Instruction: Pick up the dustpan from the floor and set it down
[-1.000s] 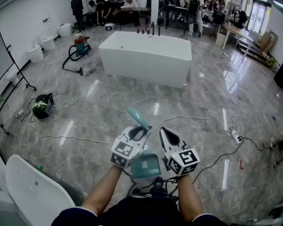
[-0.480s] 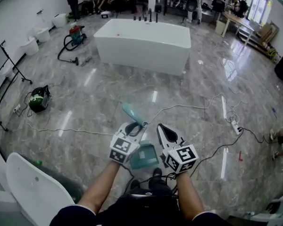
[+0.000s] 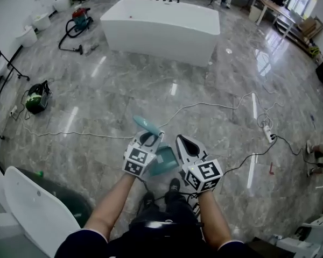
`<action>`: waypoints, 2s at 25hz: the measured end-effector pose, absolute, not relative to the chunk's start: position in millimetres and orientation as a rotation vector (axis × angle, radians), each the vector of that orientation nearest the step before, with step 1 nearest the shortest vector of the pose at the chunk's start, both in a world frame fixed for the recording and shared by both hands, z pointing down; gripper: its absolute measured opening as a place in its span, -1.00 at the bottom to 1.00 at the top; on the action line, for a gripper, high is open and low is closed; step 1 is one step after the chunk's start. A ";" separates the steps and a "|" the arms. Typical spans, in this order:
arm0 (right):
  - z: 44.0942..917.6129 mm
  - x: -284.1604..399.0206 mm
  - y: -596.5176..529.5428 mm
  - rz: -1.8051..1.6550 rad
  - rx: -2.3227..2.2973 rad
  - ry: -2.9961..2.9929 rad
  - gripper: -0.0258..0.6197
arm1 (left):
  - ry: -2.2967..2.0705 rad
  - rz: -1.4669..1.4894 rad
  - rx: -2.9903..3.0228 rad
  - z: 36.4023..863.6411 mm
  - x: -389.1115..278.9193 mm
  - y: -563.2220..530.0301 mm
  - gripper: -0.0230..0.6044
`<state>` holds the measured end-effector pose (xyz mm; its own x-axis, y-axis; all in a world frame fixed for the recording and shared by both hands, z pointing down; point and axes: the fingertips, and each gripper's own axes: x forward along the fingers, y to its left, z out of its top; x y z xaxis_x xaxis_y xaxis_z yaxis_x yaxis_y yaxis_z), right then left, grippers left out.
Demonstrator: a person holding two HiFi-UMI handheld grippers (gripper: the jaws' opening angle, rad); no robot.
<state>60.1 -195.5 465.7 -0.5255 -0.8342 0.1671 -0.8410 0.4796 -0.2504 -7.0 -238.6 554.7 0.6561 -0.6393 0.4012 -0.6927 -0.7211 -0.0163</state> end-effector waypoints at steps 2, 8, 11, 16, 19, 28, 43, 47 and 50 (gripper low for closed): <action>477.0 65.5 -204.7 0.498 1.512 -2.671 -0.90 | -1.104 0.609 2.707 575.2 -3.0 -250.0 -0.61; 512.0 79.1 -230.8 0.586 1.493 -2.641 -0.90 | -1.107 0.695 2.624 636.4 7.7 -282.5 -0.61; 528.6 86.9 -241.4 0.624 1.490 -2.625 -0.90 | -1.105 0.744 2.592 665.9 14.9 -296.4 -0.61; 550.4 101.3 -257.3 0.679 1.496 -2.595 -0.90 | -1.106 0.809 2.543 708.2 24.6 -319.6 -0.61; 565.7 111.4 -264.7 0.708 1.498 -2.577 -0.90 | -1.112 0.836 2.524 731.6 31.6 -333.7 -0.61; 594.1 139.7 -289.6 0.734 1.495 -2.538 -0.90 | -1.105 0.877 2.500 774.1 56.4 -360.7 -0.61; 618.9 166.9 -313.8 0.755 1.513 -2.494 -0.90 | -1.175 0.861 2.468 801.7 72.6 -410.9 -0.61; 626.0 173.6 -314.8 0.770 1.522 -2.476 -0.90 | -1.197 0.867 2.437 812.0 70.6 -422.6 -0.61; 629.1 175.9 -315.9 0.777 1.523 -2.469 -0.90 | -1.221 0.876 2.403 816.9 65.2 -430.9 -0.61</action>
